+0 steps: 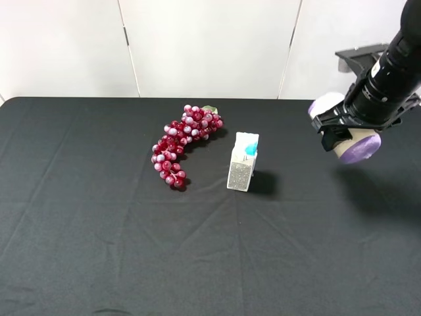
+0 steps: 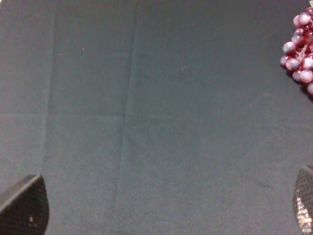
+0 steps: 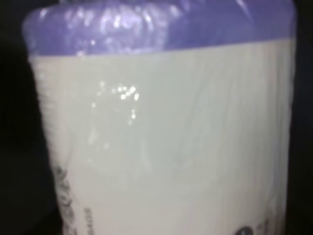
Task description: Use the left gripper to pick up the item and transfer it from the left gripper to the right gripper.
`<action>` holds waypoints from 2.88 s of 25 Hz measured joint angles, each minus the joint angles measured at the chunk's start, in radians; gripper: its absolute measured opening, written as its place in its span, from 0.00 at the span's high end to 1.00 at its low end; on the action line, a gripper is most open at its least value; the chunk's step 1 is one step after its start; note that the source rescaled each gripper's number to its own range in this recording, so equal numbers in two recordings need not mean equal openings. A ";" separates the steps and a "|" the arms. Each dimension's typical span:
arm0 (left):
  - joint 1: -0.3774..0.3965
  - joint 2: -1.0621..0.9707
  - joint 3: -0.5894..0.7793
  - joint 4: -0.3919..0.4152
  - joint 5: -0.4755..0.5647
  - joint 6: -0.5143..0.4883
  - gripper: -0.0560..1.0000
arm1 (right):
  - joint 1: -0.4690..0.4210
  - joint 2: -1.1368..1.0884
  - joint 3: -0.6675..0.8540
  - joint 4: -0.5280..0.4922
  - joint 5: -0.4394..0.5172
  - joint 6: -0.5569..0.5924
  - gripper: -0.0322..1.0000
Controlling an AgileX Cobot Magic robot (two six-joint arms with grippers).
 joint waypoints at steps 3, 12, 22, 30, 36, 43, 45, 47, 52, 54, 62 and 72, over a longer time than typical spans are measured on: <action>0.000 0.000 0.000 0.000 0.000 0.000 0.00 | -0.037 0.052 0.000 0.005 -0.034 0.000 0.96; 0.000 0.000 0.000 0.000 0.000 0.000 0.00 | -0.080 0.174 0.000 0.005 -0.133 0.000 0.96; 0.000 0.000 0.000 0.000 0.000 0.000 0.00 | -0.081 0.243 0.000 0.006 -0.184 0.000 0.96; 0.000 0.000 0.000 0.000 0.000 0.000 0.00 | -0.081 0.265 0.000 0.006 -0.181 0.000 0.96; 0.000 0.000 0.000 0.000 0.000 0.000 0.00 | -0.081 0.265 0.000 0.006 -0.176 0.000 0.96; 0.000 0.000 0.000 0.000 0.000 0.000 0.00 | -0.081 0.265 -0.002 0.028 -0.167 -0.014 0.30; 0.000 0.000 0.000 0.000 0.000 0.000 0.00 | -0.081 0.265 -0.005 0.033 -0.173 -0.014 0.10; 0.000 0.000 0.000 0.000 0.000 0.000 0.00 | -0.081 0.265 -0.005 0.036 -0.173 -0.014 0.04; 0.000 0.000 0.000 0.000 0.000 0.000 0.00 | -0.081 0.265 -0.005 0.036 -0.173 -0.014 0.00; 0.000 0.000 0.000 0.000 0.000 0.000 0.00 | -0.081 0.265 -0.005 0.036 -0.173 -0.014 0.00; 0.000 0.000 0.000 0.000 0.000 0.000 0.00 | -0.081 0.195 -0.005 0.037 -0.161 -0.014 0.00; 0.000 0.000 0.000 0.000 0.000 0.000 0.00 | -0.081 -0.030 -0.005 0.043 0.009 -0.014 0.00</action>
